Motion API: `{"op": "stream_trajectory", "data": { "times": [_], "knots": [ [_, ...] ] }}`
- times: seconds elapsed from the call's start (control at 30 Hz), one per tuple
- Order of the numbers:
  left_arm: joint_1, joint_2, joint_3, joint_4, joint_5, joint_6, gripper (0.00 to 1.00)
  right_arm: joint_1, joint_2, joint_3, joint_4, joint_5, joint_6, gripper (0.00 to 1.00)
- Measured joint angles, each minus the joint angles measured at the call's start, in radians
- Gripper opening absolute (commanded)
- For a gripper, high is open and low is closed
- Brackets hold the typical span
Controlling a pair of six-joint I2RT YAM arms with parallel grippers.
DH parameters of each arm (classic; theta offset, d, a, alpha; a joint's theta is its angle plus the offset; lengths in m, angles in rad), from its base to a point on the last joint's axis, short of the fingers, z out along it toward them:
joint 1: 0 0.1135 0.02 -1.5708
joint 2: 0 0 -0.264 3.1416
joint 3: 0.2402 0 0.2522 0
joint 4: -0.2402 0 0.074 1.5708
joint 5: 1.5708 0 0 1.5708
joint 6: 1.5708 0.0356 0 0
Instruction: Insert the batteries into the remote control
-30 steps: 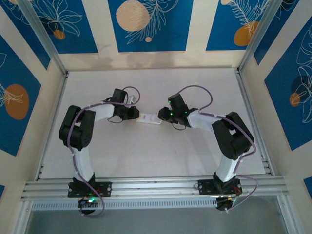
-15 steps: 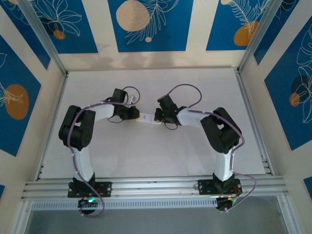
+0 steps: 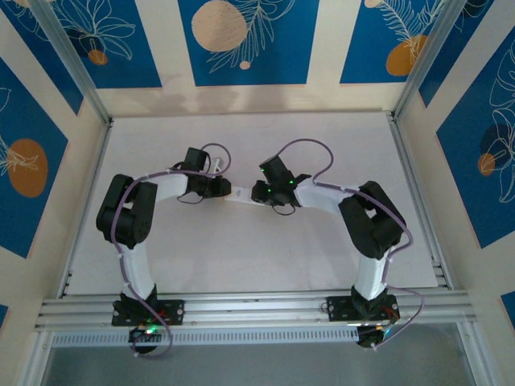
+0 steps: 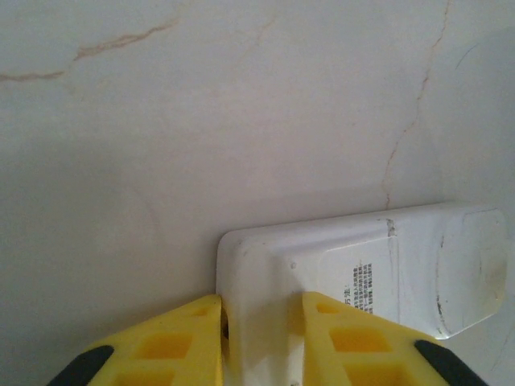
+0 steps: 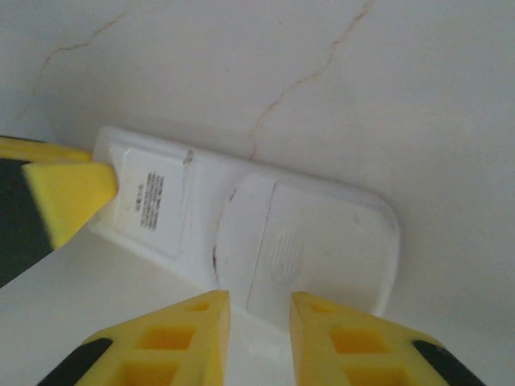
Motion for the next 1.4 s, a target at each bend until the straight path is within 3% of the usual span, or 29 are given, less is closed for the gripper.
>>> {"op": "stream_trajectory", "data": {
  "times": [0.23, 0.6, 0.8, 0.9, 1.0, 1.1, 1.2, 1.23, 1.27, 1.3, 1.4],
  "knots": [
    [-0.002, 0.0, -0.009, 0.022, 0.001, 0.004, 0.42, -0.051, -0.108, -0.033, -0.051, 0.043, 0.049, 0.32],
    [-0.006, -0.002, -0.014, 0.04, 0.006, 0.013, 0.35, -0.052, 0.069, 0.009, -0.06, -0.027, 0.031, 0.17],
    [-0.005, -0.002, -0.016, 0.041, 0.008, 0.013, 0.36, -0.048, 0.087, 0.048, -0.105, -0.03, 0.031, 0.18],
    [-0.005, -0.005, -0.023, 0.052, 0.008, 0.014, 0.44, -0.048, 0.071, 0.036, -0.111, -0.013, 0.014, 0.25],
    [-0.013, -0.03, -0.05, 0.09, 0.01, 0.014, 0.69, -0.038, 0.027, 0.019, -0.109, -0.002, -0.056, 0.38],
    [-0.03, -0.08, -0.08, 0.098, -0.022, 0.007, 0.85, -0.024, -0.063, 0.017, -0.104, -0.007, -0.217, 0.48],
    [-0.034, -0.19, -0.119, 0.086, -0.087, -0.003, 0.92, -0.019, -0.129, 0.053, -0.117, -0.033, -0.415, 0.6],
    [-0.034, -0.247, -0.134, 0.084, -0.116, -0.008, 0.94, -0.02, -0.127, 0.089, -0.132, -0.038, -0.485, 0.69],
    [-0.034, -0.298, -0.148, 0.082, -0.139, -0.015, 0.96, -0.021, -0.114, 0.126, -0.149, -0.039, -0.541, 0.88],
    [-0.034, -0.37, -0.166, 0.084, -0.169, -0.026, 0.97, -0.023, -0.09, 0.174, -0.168, -0.039, -0.615, 0.95],
    [-0.033, -0.577, -0.227, 0.083, -0.251, -0.073, 0.98, -0.03, -0.005, 0.278, -0.208, -0.046, -0.781, 0.97]
  ]
}}
